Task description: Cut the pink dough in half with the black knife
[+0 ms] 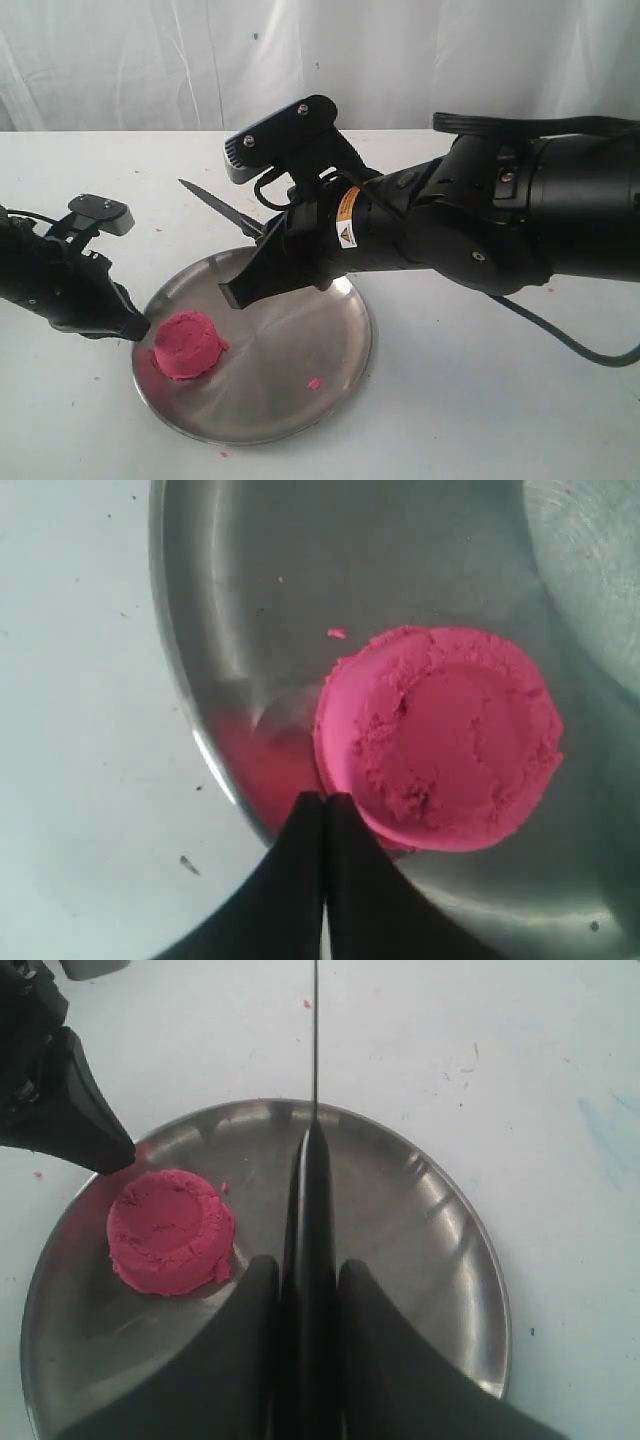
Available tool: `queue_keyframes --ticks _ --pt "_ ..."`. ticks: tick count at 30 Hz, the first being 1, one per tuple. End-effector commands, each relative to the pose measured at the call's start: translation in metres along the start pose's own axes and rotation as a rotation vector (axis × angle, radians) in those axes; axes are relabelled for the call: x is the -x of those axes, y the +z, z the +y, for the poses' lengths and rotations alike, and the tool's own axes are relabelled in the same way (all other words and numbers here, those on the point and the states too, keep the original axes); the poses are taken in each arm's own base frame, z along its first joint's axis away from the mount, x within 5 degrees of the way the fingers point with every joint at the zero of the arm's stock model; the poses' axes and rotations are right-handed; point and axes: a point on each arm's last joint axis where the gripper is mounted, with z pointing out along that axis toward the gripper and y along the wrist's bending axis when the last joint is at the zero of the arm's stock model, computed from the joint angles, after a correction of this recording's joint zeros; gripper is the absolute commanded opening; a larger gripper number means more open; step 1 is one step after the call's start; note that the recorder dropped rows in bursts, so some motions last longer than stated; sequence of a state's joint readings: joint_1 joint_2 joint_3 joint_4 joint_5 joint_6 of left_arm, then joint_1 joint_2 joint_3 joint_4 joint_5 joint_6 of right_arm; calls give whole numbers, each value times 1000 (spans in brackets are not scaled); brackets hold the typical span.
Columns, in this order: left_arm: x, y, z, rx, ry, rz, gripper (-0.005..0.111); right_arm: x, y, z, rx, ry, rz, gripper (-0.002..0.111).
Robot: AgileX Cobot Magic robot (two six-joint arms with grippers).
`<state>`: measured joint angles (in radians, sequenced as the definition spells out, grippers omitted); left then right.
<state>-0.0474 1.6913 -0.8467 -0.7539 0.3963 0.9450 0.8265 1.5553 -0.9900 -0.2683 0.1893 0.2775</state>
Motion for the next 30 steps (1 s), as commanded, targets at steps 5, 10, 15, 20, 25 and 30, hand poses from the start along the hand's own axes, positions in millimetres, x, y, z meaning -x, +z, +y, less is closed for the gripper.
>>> queue_keyframes --ticks 5,10,15,20,25,30 --pt "3 13 -10 -13 9 11 0 3 -3 -2 -2 -10 -26 0" --pt "2 18 -10 -12 8 23 0 3 -3 -2 -2 -10 -26 0" --pt "3 19 -11 -23 -27 7 0 3 -3 -2 -2 -10 -26 0" --pt "6 23 -21 -28 -3 3 0 3 -3 -2 -2 -10 -26 0" --pt "10 28 -33 -17 43 -4 0 3 -3 -2 -2 -10 -26 0" --pt "12 29 -35 -15 33 -16 0 2 -3 -2 -2 -10 -24 0"
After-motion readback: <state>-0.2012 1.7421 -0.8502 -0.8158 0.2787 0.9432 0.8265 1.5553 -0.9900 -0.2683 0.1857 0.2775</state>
